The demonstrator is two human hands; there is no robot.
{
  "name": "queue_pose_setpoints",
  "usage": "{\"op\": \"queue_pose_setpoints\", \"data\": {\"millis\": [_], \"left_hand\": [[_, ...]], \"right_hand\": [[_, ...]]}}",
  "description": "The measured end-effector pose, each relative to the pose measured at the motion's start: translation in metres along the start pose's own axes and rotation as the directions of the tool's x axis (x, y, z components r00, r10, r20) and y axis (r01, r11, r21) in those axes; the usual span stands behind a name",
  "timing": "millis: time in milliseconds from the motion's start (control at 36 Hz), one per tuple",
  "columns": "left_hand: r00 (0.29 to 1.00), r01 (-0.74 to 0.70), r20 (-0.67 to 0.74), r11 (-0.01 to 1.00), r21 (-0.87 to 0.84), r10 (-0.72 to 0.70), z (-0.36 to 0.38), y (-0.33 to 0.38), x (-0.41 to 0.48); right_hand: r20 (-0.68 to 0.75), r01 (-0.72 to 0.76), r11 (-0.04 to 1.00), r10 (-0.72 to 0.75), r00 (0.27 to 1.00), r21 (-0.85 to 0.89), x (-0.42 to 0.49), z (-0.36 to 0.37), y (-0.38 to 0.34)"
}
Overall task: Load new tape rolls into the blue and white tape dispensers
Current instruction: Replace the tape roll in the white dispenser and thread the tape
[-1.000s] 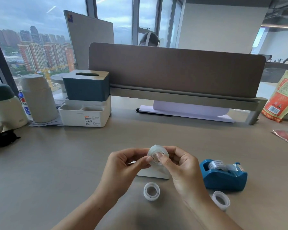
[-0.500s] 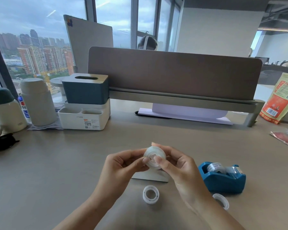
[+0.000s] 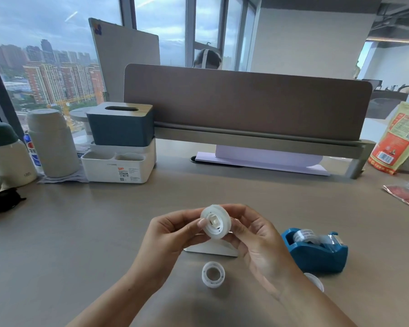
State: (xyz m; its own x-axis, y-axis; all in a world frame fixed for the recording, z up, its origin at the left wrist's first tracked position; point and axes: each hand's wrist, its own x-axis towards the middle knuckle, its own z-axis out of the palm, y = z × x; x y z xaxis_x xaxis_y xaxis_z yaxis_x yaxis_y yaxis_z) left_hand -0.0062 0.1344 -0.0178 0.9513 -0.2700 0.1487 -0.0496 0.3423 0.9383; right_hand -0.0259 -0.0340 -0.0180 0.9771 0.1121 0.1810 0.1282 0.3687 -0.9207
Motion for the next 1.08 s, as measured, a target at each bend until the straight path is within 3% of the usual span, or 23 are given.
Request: {"op": "queue_pose_setpoints", "data": {"millis": [83,139,222,333,500,611,722,889,1083], "left_hand": [[1.000,0.015,0.000,1.000,-0.019,-0.015,-0.001,-0.001,0.001],[1.000,0.007,-0.007,1.000,-0.018,-0.008,-0.002,-0.001,0.002],[0.997,-0.001,-0.083,1.000,-0.006,0.001,-0.003,-0.004,0.003],[0.985,0.011,-0.169,1.000,-0.015,-0.014,-0.006,-0.007,0.006],[0.987,0.049,-0.156,0.999,-0.011,-0.050,-0.006,-0.009,0.006],[0.990,0.051,-0.130,0.999,-0.002,-0.051,-0.004,-0.009,0.005],[0.992,0.041,-0.119,0.999,0.007,-0.040,-0.004,-0.008,0.004],[0.994,0.049,-0.101,0.998,0.047,-0.044,-0.002,-0.008,0.003],[0.994,0.070,-0.083,0.995,0.069,-0.064,-0.001,-0.007,0.002]], "right_hand": [[-0.007,0.003,0.999,-0.003,1.000,0.033,0.001,-0.002,0.003],[-0.078,0.042,0.998,-0.045,0.996,-0.036,0.002,-0.003,0.003],[-0.247,0.132,0.967,-0.186,0.951,-0.219,0.002,-0.006,0.000],[-0.278,0.270,0.896,-0.376,0.884,-0.354,-0.001,-0.008,-0.004],[-0.134,0.304,0.739,-0.468,0.873,-0.601,-0.004,-0.003,0.009],[-0.021,0.323,0.503,-0.564,0.825,-0.802,-0.005,-0.002,0.010],[0.089,0.371,0.320,-0.641,0.763,-0.872,-0.005,-0.002,0.011],[0.147,0.407,0.228,-0.691,0.707,-0.885,-0.003,-0.002,0.014],[0.158,0.400,0.199,-0.697,0.699,-0.895,-0.004,-0.001,0.014]]}}
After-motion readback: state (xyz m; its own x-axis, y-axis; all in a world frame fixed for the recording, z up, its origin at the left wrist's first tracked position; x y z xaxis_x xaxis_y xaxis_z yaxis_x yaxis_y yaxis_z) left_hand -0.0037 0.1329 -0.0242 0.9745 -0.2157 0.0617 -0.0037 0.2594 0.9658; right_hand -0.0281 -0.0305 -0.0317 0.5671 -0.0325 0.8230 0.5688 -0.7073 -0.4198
